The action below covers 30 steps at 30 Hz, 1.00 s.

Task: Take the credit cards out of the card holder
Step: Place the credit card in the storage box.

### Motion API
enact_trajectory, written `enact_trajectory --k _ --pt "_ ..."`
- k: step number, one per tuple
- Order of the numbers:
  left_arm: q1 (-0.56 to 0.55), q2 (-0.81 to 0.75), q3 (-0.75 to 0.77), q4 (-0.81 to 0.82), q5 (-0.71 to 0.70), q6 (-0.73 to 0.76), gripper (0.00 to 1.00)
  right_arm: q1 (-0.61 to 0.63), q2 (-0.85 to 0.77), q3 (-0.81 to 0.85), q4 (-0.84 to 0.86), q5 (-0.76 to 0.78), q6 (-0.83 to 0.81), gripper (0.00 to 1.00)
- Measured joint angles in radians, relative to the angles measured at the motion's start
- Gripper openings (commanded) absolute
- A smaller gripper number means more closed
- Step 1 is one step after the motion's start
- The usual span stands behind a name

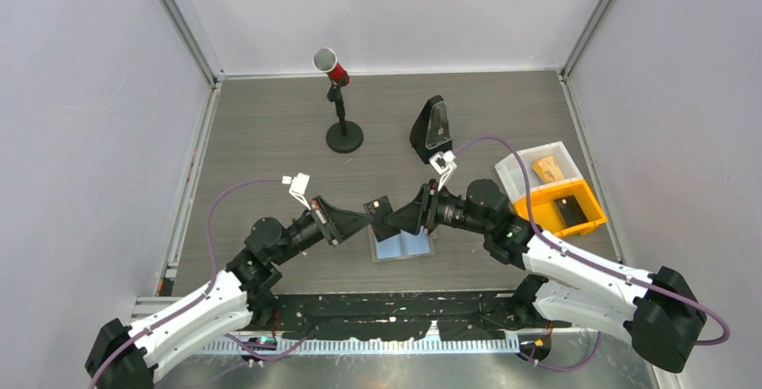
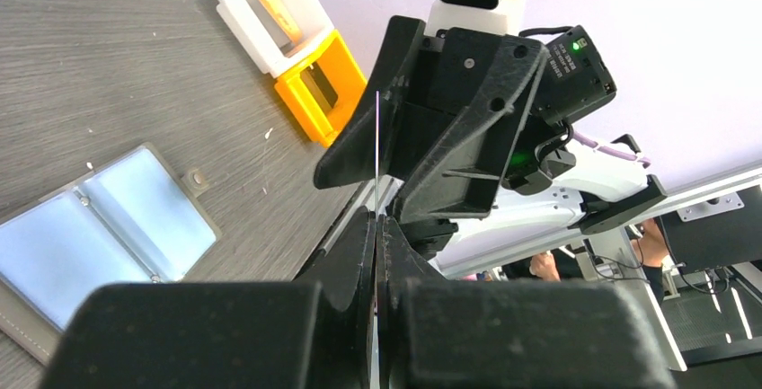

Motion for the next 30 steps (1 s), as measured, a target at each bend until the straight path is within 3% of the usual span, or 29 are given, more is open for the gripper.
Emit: enact_trajectory --k 1,3,5,7,9,12,22,27,30 --pt "0.000 -0.005 0.000 0.000 -0.001 0.000 0.00 0.000 -0.004 0.000 0.002 -0.002 0.004 0.38" --pt "0.000 -0.014 0.000 -0.001 -0.002 -0.001 0.00 0.000 -0.008 -0.001 0.018 -0.011 0.016 0.18" --pt "0.000 -0.017 0.000 -0.002 -0.002 0.000 0.04 0.000 -0.007 -0.005 0.047 -0.033 0.021 0.07" --pt "0.002 -0.016 -0.004 -0.008 -0.008 0.003 0.20 -0.003 -0.002 -0.010 0.077 -0.062 0.029 0.05" --pt "0.003 -0.017 -0.012 -0.014 -0.010 0.004 0.46 -0.005 0.005 -0.010 0.087 -0.086 0.025 0.05" --pt "0.001 -0.028 -0.013 -0.042 -0.001 0.006 0.57 -0.003 0.010 -0.010 0.061 -0.122 -0.012 0.05" --pt "0.001 -0.189 0.064 -0.384 0.024 0.137 0.62 -0.008 -0.021 0.094 -0.172 -0.310 -0.186 0.05" --pt "0.001 -0.144 0.109 -0.451 0.104 0.198 0.62 -0.008 -0.020 0.100 -0.239 -0.377 -0.234 0.05" --pt "0.001 -0.067 0.160 -0.488 0.170 0.234 0.56 -0.008 -0.018 0.100 -0.247 -0.402 -0.247 0.05"
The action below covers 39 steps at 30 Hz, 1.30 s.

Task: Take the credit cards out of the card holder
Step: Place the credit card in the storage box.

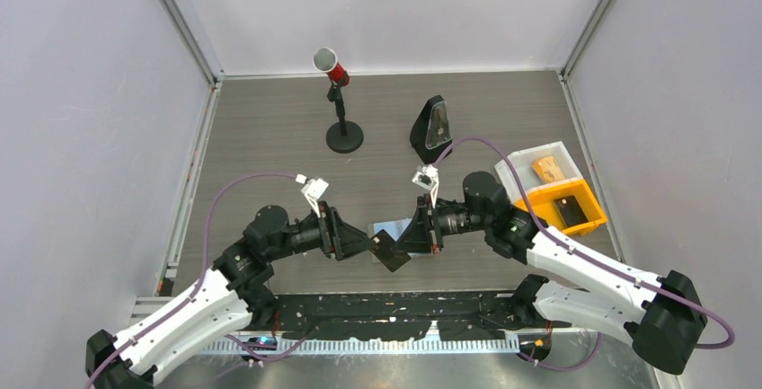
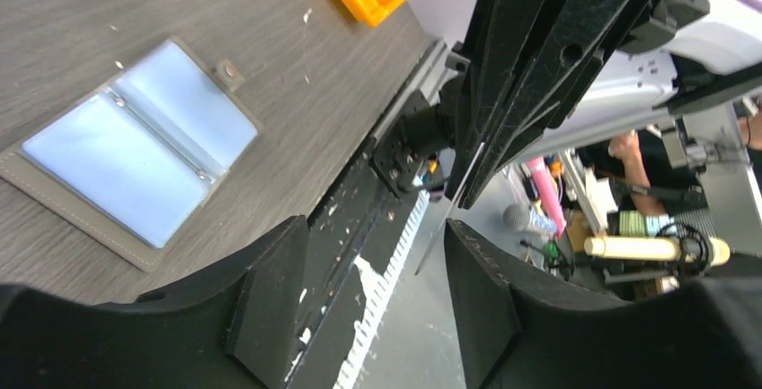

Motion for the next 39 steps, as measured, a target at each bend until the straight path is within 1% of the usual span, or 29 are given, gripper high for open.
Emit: enact_trajectory --k 3,6,8,11,12,14,15,16,17,18,19,21,23,25,27,31,32,33,37,39 --pt "0.000 0.060 0.024 0.007 0.060 0.011 0.51 0.000 0.014 0.000 0.000 -0.018 -0.006 0.05" --pt "0.000 0.108 0.024 0.028 0.104 0.005 0.40 0.000 0.038 0.000 0.000 -0.026 -0.009 0.05" --pt "0.000 0.127 0.024 0.047 0.132 0.003 0.23 0.001 0.046 -0.001 -0.004 -0.026 -0.010 0.06" --pt "0.000 0.130 0.024 0.067 0.161 0.003 0.00 0.002 0.047 -0.001 -0.027 -0.023 -0.027 0.10" --pt "-0.002 0.130 0.024 0.072 0.171 0.002 0.00 0.002 0.047 -0.001 -0.039 -0.021 -0.035 0.11" --pt "-0.004 0.133 0.024 0.080 0.186 0.008 0.00 0.002 0.046 -0.001 -0.060 -0.015 -0.043 0.21" --pt "-0.005 0.137 0.024 0.081 0.190 0.008 0.00 0.002 0.044 -0.001 -0.067 -0.011 -0.047 0.32" --pt "-0.005 0.141 0.024 0.083 0.191 0.008 0.00 0.002 0.041 -0.001 -0.077 0.002 -0.051 0.39" --pt "-0.005 0.145 0.024 0.085 0.190 0.007 0.00 0.002 0.034 -0.001 -0.093 0.018 -0.055 0.48" --pt "-0.005 0.148 0.024 0.086 0.185 0.006 0.00 0.004 0.024 -0.001 -0.113 0.040 -0.053 0.55" --pt "-0.005 0.151 0.024 0.087 0.180 0.003 0.00 0.005 0.010 -0.002 -0.127 0.064 -0.048 0.67" --pt "-0.005 0.151 0.024 0.089 0.160 -0.005 0.00 0.006 -0.024 -0.006 -0.128 0.114 -0.023 0.78" --pt "-0.005 0.148 0.021 0.111 0.122 -0.027 0.00 0.006 -0.066 -0.021 -0.100 0.172 0.012 0.80" --pt "-0.005 0.136 0.008 0.137 0.085 -0.050 0.00 0.006 -0.103 -0.051 -0.055 0.225 0.048 0.80" --pt "-0.005 0.121 -0.010 0.165 0.044 -0.075 0.00 0.006 -0.139 -0.099 -0.012 0.288 0.097 0.78" --pt "-0.005 0.101 -0.027 0.201 -0.032 -0.122 0.00 0.006 -0.185 -0.181 0.053 0.385 0.190 0.67" --pt "-0.005 0.098 -0.030 0.212 -0.051 -0.134 0.00 0.006 -0.192 -0.195 0.066 0.402 0.208 0.62" --pt "-0.005 0.095 -0.032 0.224 -0.070 -0.151 0.00 0.006 -0.200 -0.206 0.079 0.421 0.229 0.60" --pt "-0.004 0.095 -0.038 0.269 -0.121 -0.200 0.00 0.006 -0.203 -0.211 0.131 0.464 0.282 0.48" --pt "-0.004 0.101 -0.040 0.291 -0.135 -0.215 0.00 0.006 -0.196 -0.211 0.172 0.469 0.304 0.40"
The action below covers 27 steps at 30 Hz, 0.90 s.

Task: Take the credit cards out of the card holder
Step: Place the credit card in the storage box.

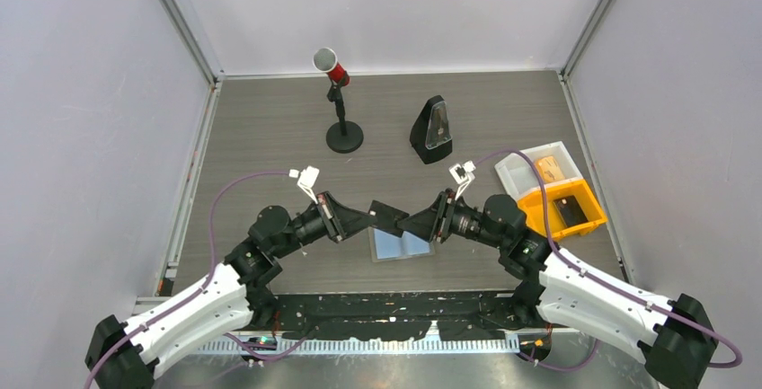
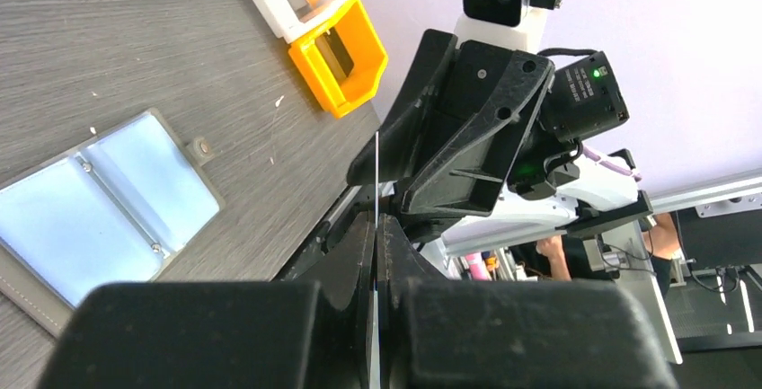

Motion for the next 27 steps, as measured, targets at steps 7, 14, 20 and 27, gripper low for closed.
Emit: enact_trajectory --k 7,14,20,27 --pt "0.006 0.015 -0.002 0.027 -0.043 -0.022 0.13 -0.001 0.044 0.000 0.102 0.035 0.068 0.05" --pt "0.006 -0.007 -0.002 -0.043 -0.073 0.013 0.87 -0.012 0.007 0.005 0.116 0.095 0.073 0.05" --pt "0.004 -0.024 0.048 -0.249 -0.070 0.094 0.99 -0.142 0.003 0.089 -0.015 0.095 0.015 0.05" --pt "0.004 -0.039 0.138 -0.491 -0.070 0.212 0.99 -0.440 -0.036 0.163 -0.220 0.023 -0.079 0.05"
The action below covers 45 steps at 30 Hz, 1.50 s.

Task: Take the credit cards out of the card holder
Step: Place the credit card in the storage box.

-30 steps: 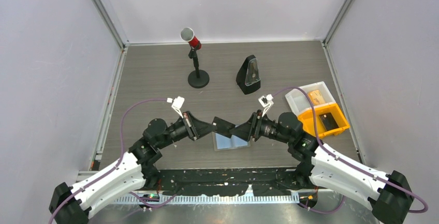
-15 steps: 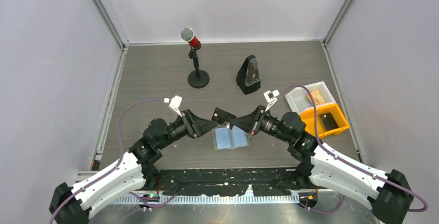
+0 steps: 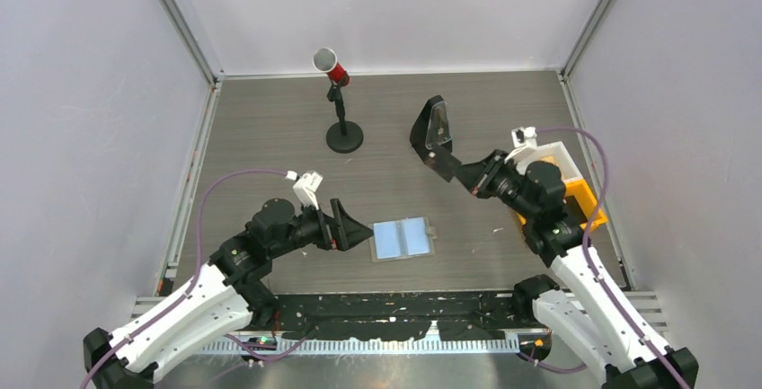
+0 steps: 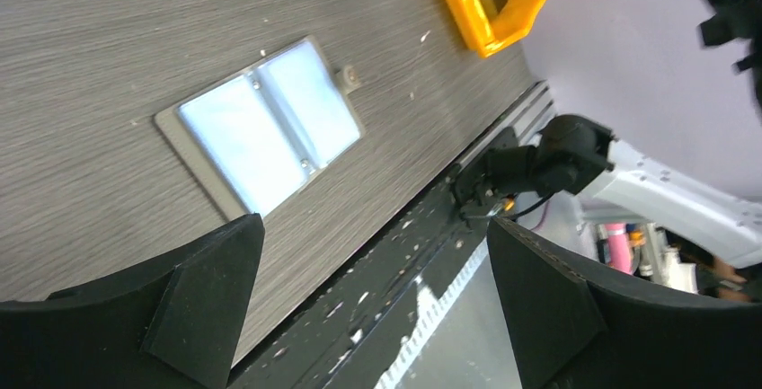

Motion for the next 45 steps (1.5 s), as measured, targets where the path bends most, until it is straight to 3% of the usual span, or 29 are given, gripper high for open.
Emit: enact_trajectory --k 10,22,34,45 --pt "0.000 -0.031 0.122 -0.271 -0.004 0.203 0.99 -0.414 0.031 0.149 -0.354 -0.098 -0.187 0.05" --pt "0.000 -0.039 0.172 -0.417 -0.047 0.329 0.99 -0.740 0.114 0.201 -0.574 -0.135 -0.320 0.05" --pt "-0.001 -0.246 0.093 -0.417 -0.165 0.325 0.99 -0.911 0.150 0.319 -0.741 -0.052 -0.412 0.05" --pt "-0.021 -0.251 0.093 -0.423 -0.201 0.325 0.99 -1.044 0.244 0.367 -0.831 0.025 -0.471 0.05"
